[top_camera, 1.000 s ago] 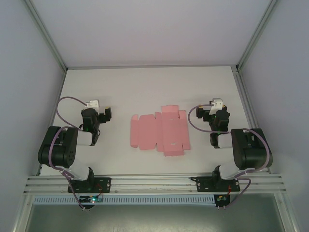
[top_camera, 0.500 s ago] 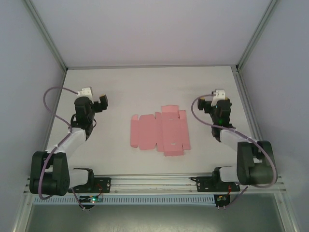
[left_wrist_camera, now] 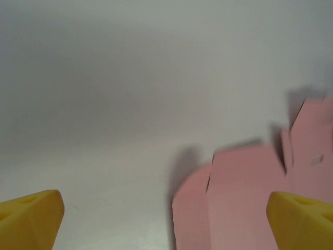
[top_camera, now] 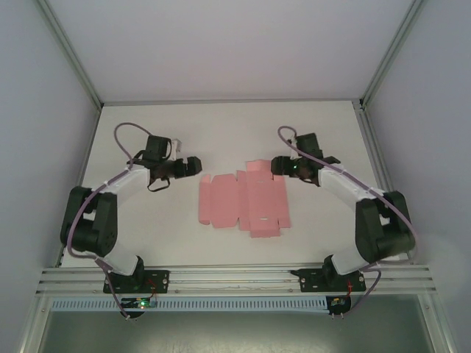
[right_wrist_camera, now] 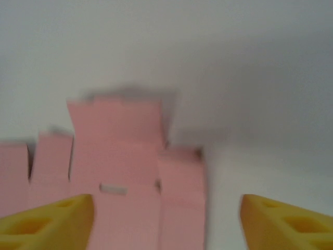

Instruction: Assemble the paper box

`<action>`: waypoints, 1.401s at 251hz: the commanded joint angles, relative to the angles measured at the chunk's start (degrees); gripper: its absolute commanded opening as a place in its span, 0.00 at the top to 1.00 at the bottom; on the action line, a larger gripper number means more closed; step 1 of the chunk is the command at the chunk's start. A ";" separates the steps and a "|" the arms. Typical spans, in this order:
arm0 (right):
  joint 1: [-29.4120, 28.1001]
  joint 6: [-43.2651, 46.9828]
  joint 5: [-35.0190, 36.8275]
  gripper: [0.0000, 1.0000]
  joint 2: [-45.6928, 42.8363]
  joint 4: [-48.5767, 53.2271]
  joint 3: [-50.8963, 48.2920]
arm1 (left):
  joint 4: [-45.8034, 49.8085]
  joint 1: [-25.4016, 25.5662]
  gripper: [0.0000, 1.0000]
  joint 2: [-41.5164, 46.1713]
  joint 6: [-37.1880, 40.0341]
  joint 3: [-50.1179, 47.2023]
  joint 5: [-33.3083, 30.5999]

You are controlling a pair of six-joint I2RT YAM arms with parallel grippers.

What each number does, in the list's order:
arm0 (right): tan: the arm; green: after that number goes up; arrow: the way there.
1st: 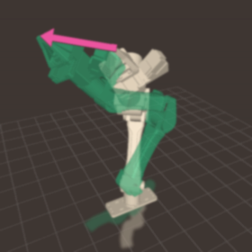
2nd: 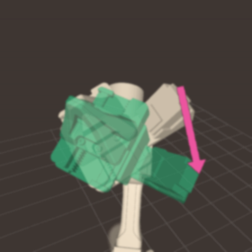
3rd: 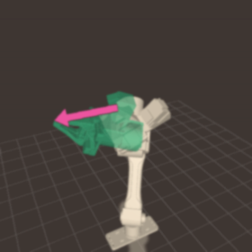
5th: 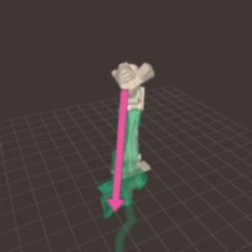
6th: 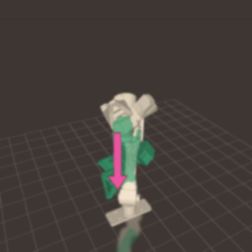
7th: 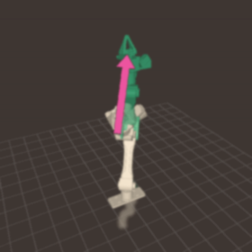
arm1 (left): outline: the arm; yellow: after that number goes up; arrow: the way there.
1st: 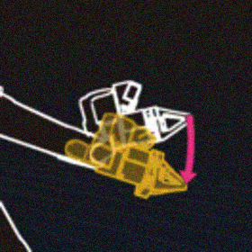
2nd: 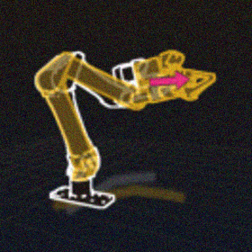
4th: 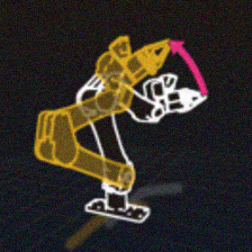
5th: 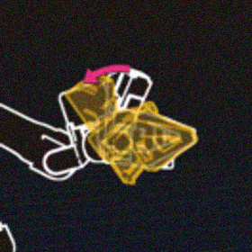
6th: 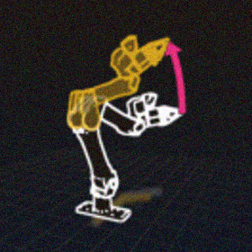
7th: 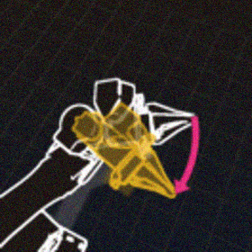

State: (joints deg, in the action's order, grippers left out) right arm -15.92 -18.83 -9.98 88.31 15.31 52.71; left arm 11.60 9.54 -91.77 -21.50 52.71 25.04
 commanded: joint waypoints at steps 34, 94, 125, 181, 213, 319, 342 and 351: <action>-3.75 -4.26 -2.64 0.48 7.68 -0.98 -1.80 | 8.18 1.87 0.03 -4.19 2.64 0.95 13.24; -1.01 -8.64 -0.84 0.58 11.96 -5.35 -7.04 | 6.97 3.76 0.09 -6.92 3.48 1.13 17.06; 1.28 -9.92 -6.38 0.59 12.55 -10.81 -10.94 | 6.06 4.67 0.14 -8.81 2.93 1.34 17.61; 0.49 -8.66 -6.19 0.61 13.78 -10.56 -10.45 | -0.89 7.41 0.33 -10.71 -0.44 1.52 22.99; 0.62 -7.60 -6.39 0.60 11.46 -12.39 -12.34 | -5.66 7.38 0.50 -7.82 -1.82 -0.23 22.82; 1.70 -5.16 -8.21 0.59 7.01 -14.61 -15.08 | -21.35 7.41 0.63 0.95 -8.04 -5.04 24.66; 1.85 -4.89 -8.38 0.59 6.57 -15.31 -15.40 | -19.07 7.41 0.73 0.11 -7.93 -4.05 21.95; 1.95 -4.80 -8.41 0.59 6.37 -15.31 -15.30 | -17.44 7.39 0.79 -0.78 -7.23 -3.34 21.38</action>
State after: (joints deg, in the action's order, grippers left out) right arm -14.72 -24.93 -18.35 94.08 -5.48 39.83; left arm -3.95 16.78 -91.70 -27.75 48.56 47.37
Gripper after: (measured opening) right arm 0.410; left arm 0.295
